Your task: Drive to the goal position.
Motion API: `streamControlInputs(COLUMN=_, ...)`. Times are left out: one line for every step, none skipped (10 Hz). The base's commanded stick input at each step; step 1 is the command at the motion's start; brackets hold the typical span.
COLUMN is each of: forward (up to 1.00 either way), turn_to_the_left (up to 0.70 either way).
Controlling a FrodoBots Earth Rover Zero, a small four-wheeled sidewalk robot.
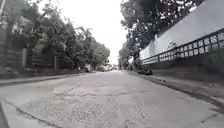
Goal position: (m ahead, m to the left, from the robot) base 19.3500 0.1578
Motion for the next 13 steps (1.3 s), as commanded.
streamControlInputs(forward=0.70, turn_to_the_left=0.00)
streamControlInputs(forward=0.70, turn_to_the_left=0.00)
streamControlInputs(forward=0.70, turn_to_the_left=0.00)
streamControlInputs(forward=0.70, turn_to_the_left=0.00)
streamControlInputs(forward=0.70, turn_to_the_left=0.00)
streamControlInputs(forward=0.70, turn_to_the_left=0.00)
streamControlInputs(forward=0.70, turn_to_the_left=0.00)
streamControlInputs(forward=0.70, turn_to_the_left=-0.06)
streamControlInputs(forward=0.70, turn_to_the_left=-0.27)
streamControlInputs(forward=0.70, turn_to_the_left=-0.23)
streamControlInputs(forward=0.70, turn_to_the_left=-0.02)
streamControlInputs(forward=0.70, turn_to_the_left=0.00)
streamControlInputs(forward=0.70, turn_to_the_left=0.00)
